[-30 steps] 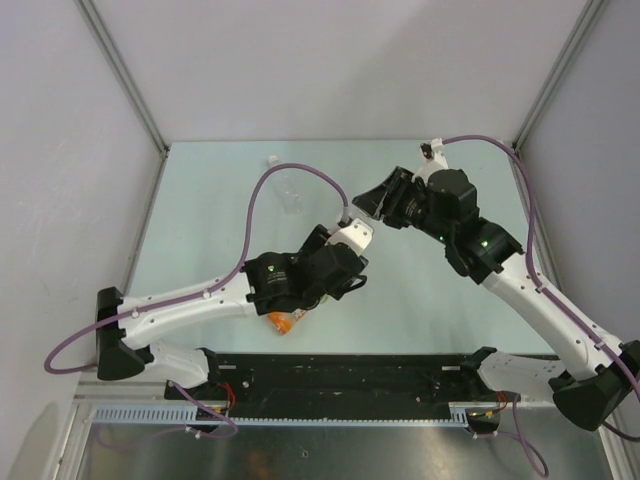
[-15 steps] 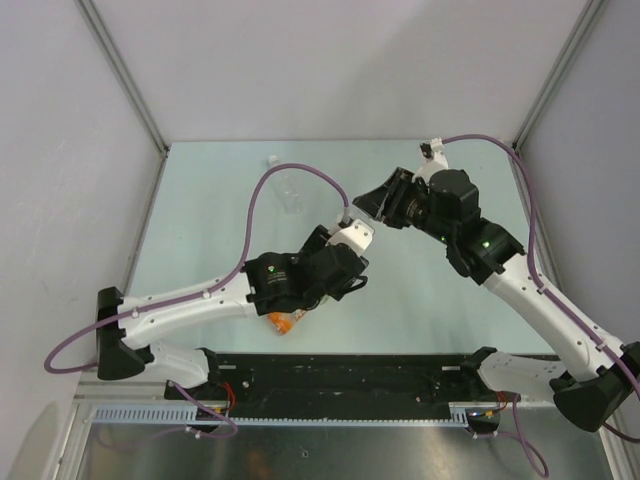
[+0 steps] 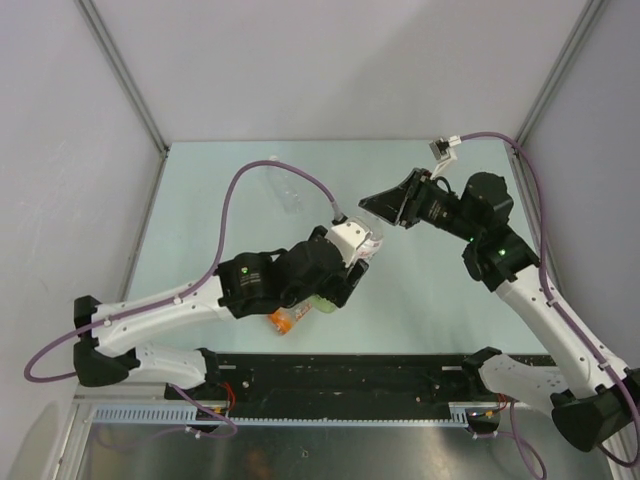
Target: Unscrew the bottle caps
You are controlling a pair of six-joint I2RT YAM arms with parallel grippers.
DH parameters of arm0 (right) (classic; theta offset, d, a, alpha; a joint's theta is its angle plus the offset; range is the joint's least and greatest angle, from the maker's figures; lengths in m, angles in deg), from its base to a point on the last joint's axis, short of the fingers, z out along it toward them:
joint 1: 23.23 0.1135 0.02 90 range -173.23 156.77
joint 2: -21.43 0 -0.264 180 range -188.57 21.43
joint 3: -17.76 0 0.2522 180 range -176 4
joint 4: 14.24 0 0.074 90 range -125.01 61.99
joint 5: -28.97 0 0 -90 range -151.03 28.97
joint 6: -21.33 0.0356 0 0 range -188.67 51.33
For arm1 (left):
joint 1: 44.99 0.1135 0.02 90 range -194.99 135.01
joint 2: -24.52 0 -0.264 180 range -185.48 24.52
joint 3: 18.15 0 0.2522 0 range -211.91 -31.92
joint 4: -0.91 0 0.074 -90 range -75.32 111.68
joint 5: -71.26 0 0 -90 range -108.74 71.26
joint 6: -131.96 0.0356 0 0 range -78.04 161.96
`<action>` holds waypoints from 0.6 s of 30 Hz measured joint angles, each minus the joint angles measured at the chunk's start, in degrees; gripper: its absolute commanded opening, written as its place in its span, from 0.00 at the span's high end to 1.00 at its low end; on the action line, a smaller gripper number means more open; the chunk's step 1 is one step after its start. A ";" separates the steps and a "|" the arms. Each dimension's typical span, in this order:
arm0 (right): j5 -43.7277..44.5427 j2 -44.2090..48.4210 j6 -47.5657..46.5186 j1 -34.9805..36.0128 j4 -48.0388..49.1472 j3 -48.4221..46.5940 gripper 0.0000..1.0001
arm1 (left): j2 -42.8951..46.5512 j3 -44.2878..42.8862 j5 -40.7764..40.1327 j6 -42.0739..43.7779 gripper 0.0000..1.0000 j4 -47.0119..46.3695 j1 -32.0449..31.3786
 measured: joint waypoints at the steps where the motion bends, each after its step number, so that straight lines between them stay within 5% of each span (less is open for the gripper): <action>1: -2.80 0.15 0.46 -1.11 1.84 0.87 1.00 | 0.26 0.00 1.44 -0.24 1.00 -0.24 0.13; 18: -31.74 1.75 18.10 -9.49 39.60 9.09 1.00 | 10.56 9.22 23.52 -0.17 1.00 -16.31 0.85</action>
